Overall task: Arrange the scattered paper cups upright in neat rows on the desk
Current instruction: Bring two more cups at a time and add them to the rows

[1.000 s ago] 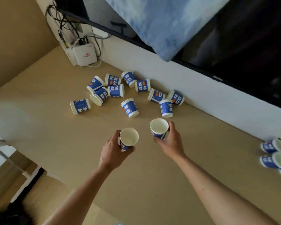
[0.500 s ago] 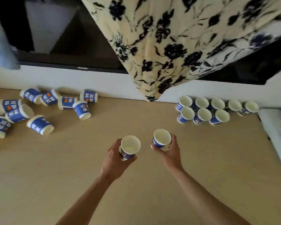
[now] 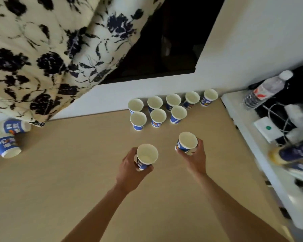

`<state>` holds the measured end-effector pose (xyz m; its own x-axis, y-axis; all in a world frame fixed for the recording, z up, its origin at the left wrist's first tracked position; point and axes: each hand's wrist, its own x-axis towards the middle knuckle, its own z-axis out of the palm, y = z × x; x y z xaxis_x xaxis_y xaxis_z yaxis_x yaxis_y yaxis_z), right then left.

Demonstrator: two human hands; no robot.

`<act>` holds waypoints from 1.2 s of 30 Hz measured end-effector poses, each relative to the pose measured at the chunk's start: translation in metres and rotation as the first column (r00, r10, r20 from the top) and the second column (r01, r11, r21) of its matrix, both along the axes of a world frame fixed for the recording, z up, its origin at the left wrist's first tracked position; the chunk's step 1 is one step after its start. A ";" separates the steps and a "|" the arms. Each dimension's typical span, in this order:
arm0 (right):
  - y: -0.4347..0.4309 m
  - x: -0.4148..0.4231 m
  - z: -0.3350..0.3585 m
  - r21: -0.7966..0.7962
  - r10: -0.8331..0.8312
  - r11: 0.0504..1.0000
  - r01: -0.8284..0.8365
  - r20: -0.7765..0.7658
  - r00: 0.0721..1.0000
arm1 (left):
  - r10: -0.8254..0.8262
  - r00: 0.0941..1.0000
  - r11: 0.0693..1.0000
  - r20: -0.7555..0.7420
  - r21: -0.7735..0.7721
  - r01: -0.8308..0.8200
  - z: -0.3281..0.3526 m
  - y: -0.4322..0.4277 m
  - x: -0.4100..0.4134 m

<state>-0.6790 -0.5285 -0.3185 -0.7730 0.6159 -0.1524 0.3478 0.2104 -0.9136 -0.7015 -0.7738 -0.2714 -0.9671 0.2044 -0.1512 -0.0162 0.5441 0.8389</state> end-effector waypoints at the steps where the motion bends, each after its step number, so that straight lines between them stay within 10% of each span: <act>1: 0.015 -0.005 -0.001 -0.001 -0.013 1.000 0.013 0.009 1.000 | -0.006 1.000 1.000 0.002 -0.001 0.006 0.000 0.012 -0.001; 36: 0.135 -0.146 -0.051 0.095 0.038 0.995 -0.040 0.023 0.999 | 0.038 0.999 0.997 0.017 -0.062 -0.037 -0.012 0.121 -0.036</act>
